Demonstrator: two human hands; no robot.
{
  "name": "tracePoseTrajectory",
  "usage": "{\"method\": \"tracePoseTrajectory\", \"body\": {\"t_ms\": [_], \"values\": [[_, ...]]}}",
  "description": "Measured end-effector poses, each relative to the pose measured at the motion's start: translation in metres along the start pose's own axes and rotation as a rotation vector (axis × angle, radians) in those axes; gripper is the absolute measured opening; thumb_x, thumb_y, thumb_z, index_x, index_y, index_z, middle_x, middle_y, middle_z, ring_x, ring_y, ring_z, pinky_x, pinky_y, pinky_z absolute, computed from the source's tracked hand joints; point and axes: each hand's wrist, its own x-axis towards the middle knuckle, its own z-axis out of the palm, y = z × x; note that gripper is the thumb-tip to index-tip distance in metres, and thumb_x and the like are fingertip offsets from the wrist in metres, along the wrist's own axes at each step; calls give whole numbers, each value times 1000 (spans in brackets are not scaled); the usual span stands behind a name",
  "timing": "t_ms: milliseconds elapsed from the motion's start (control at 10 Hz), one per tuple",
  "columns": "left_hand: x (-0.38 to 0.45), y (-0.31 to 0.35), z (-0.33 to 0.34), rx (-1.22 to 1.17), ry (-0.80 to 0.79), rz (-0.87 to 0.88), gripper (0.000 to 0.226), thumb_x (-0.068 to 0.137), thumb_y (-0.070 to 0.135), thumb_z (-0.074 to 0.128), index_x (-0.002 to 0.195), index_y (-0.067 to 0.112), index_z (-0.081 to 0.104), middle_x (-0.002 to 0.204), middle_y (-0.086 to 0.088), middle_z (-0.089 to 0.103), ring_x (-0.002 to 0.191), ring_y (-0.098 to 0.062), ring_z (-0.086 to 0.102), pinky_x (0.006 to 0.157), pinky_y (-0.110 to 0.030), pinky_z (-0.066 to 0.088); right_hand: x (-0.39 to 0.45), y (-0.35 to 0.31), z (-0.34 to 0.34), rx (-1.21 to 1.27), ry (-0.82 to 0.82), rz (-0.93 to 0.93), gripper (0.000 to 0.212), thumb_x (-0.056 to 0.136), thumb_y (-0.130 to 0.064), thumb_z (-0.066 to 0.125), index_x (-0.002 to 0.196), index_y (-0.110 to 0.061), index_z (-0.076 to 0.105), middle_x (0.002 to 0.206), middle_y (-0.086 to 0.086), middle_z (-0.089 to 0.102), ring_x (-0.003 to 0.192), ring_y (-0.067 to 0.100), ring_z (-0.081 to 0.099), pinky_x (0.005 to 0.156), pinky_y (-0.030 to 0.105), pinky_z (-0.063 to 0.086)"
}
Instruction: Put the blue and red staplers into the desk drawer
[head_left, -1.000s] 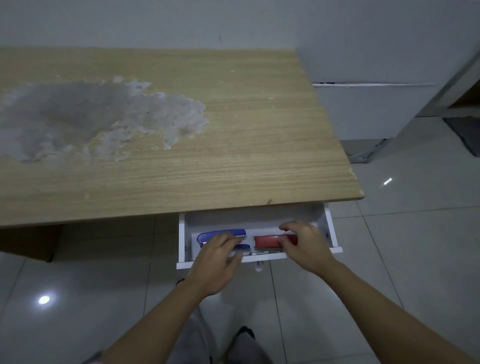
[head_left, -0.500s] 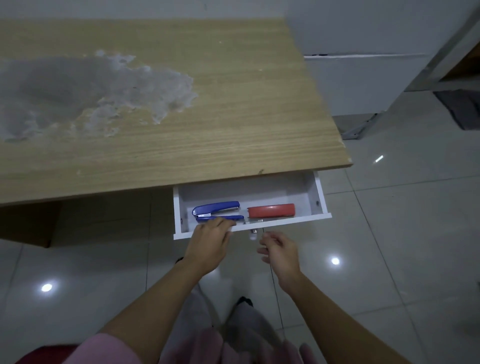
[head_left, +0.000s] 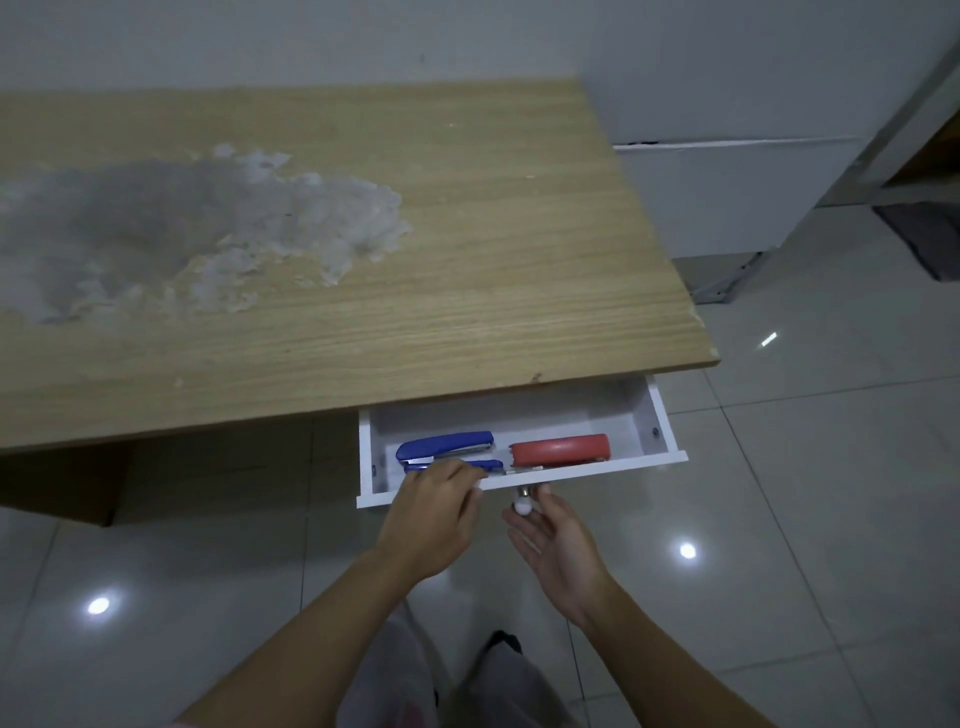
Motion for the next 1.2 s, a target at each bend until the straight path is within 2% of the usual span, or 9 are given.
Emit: {"method": "tracePoseTrajectory", "body": {"t_ms": [100,300,400,500,600,700,800,1100,1200], "values": [[2,3,-4,6,86,28,32,86,25,36,107,15,58,105,-3,66,99,-19,59,83,-30,40,1,-6,5,17,3,-54,29,92,-32,47,108,-10,57,104,12,63,99,24,62,92,32,45],[1,4,-9,-20,128,135,49,75,11,46,124,10,47,122,-11,60,120,-16,40,105,-29,27,20,-27,24,22,14,-76,37,90,-36,51,115,-9,57,108,11,65,102,25,62,93,33,45],[1,-1,-9,15,105,144,51,72,12,45,123,12,47,123,-6,60,125,-14,38,108,-27,27,33,-35,36,53,-3,-53,26,93,-25,49,112,-8,56,107,12,64,104,26,62,87,31,46],[6,-6,-8,10,107,98,54,68,9,48,123,14,45,121,-8,60,121,-16,41,105,-28,32,41,-39,49,142,6,-46,24,90,4,42,111,-6,51,96,13,61,93,24,62,82,30,47],[10,-9,-10,0,16,43,54,71,9,50,125,13,47,124,-8,58,117,-24,50,96,-28,33,44,-44,59,206,-9,-68,44,84,18,40,123,-1,46,95,11,58,106,26,56,92,31,44],[16,-11,-13,19,-89,9,50,78,11,47,128,14,45,133,-6,50,125,-23,43,99,-30,30,48,-52,65,214,-6,-89,52,82,23,30,126,-2,42,108,10,52,126,29,47,104,33,35],[19,-14,-16,25,-164,-33,47,82,12,47,128,16,43,135,-4,47,126,-20,40,100,-30,28,55,-58,69,189,7,-98,64,81,26,22,137,-3,33,128,12,42,128,29,44,107,33,30],[16,-17,-26,-1,-246,-96,47,83,11,47,130,16,42,139,-4,45,129,-20,37,103,-30,28,45,-57,66,174,-36,-87,78,80,27,23,144,-17,24,151,11,28,140,27,29,110,46,29],[18,-13,-32,1,-252,-95,48,82,11,49,130,14,42,136,-8,47,127,-24,41,102,-34,34,27,-51,61,-99,-36,-57,76,82,21,31,145,-19,22,155,9,25,140,25,28,108,42,32]]}}
